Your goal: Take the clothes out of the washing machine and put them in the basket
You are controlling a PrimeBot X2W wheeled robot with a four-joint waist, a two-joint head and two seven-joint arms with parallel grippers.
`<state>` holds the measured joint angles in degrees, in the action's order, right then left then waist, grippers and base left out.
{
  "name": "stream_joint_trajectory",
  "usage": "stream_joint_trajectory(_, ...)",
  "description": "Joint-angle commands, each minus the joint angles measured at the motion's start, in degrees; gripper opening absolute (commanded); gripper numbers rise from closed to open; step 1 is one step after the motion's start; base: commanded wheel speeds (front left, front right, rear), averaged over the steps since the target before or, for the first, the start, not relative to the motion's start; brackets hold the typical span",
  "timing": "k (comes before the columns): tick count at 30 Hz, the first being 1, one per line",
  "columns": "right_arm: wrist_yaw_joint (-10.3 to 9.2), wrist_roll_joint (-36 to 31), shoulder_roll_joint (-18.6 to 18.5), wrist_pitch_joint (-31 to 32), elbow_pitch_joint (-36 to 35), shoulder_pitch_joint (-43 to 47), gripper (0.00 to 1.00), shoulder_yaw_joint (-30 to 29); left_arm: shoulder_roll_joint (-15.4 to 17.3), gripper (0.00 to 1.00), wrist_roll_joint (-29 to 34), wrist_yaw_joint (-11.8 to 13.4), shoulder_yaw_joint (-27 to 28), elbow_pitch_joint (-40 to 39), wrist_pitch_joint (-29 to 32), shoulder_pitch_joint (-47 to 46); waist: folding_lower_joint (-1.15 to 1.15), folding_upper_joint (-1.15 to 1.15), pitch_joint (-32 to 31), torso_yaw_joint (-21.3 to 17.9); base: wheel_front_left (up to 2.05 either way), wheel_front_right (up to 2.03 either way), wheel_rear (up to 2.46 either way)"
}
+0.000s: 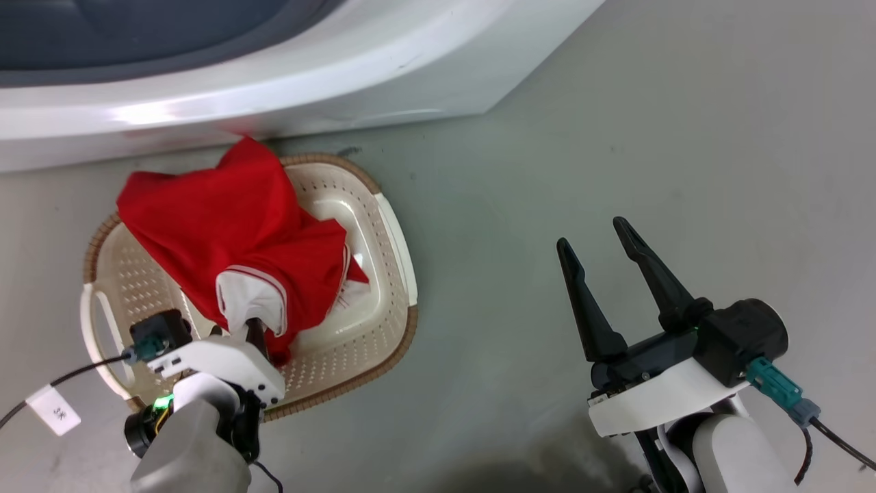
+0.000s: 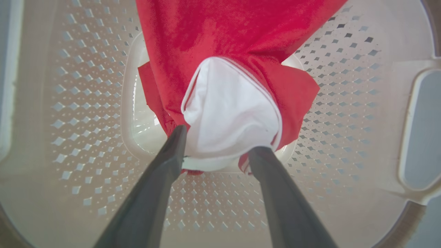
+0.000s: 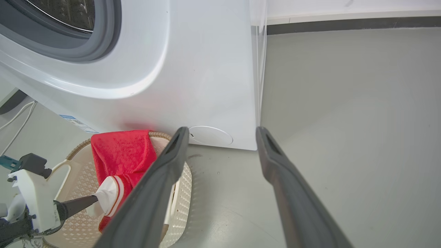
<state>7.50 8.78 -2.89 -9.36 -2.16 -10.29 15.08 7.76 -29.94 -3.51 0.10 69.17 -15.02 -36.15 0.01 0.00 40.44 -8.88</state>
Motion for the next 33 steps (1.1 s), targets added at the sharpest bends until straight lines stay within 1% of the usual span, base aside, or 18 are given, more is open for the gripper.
stream_joint_trajectory(1, -0.02, 0.3, 0.0, -0.3, 0.3, -0.5, 1.00, 0.0, 0.1, 1.00, 0.2, 0.0, 0.2, -0.1, -0.2, 1.3, -0.01, 0.00, -2.2, 0.4, 0.00, 0.00, 0.00)
stream_joint_trajectory(4, -0.02, 0.5, 0.0, -0.6, 1.9, -0.4, 1.00, -0.7, 0.2, 1.00, 0.7, -0.4, 1.2, -2.0, -0.2, 3.4, -0.01, 0.00, -6.5, 1.2, 0.00, 0.00, 0.00)
stream_joint_trajectory(8, -0.02, 0.4, 0.0, -0.6, 4.0, 0.5, 1.00, -2.0, -0.2, 1.00, 2.4, -0.5, 2.5, -6.4, -0.2, 7.5, -0.01, 0.00, -13.2, 2.6, 0.00, 0.00, 0.00)
stream_joint_trajectory(16, -0.02, -0.7, 0.0, 0.1, 6.7, 3.1, 1.00, -5.8, -1.8, 1.00, 8.1, -1.0, 5.7, -19.5, -0.2, 16.3, -0.01, 0.00, -24.1, 5.1, 0.00, 0.00, 0.00)
stream_joint_trajectory(20, -0.02, -1.4, 0.0, 0.7, 6.7, 4.4, 1.00, -8.2, -3.1, 1.00, 11.4, -1.0, 7.5, -27.6, -0.2, 19.8, -0.01, 0.00, -27.8, 6.4, 0.00, 0.00, 0.00)
stream_joint_trajectory(25, -0.02, -2.1, 0.0, 1.6, 6.3, 6.2, 1.00, -9.7, -4.3, 1.00, 15.0, -1.3, 8.5, -38.6, -0.2, 23.7, -0.01, 0.00, -31.6, 7.8, 0.00, 0.00, 0.00)
stream_joint_trajectory(33, -0.02, -2.9, 0.0, 3.3, 4.9, 9.5, 1.00, -10.6, -4.9, 1.00, 19.9, -0.3, 6.2, -55.2, -0.2, 29.1, -0.01, 0.00, -36.7, 9.2, 0.00, 0.00, 0.00)
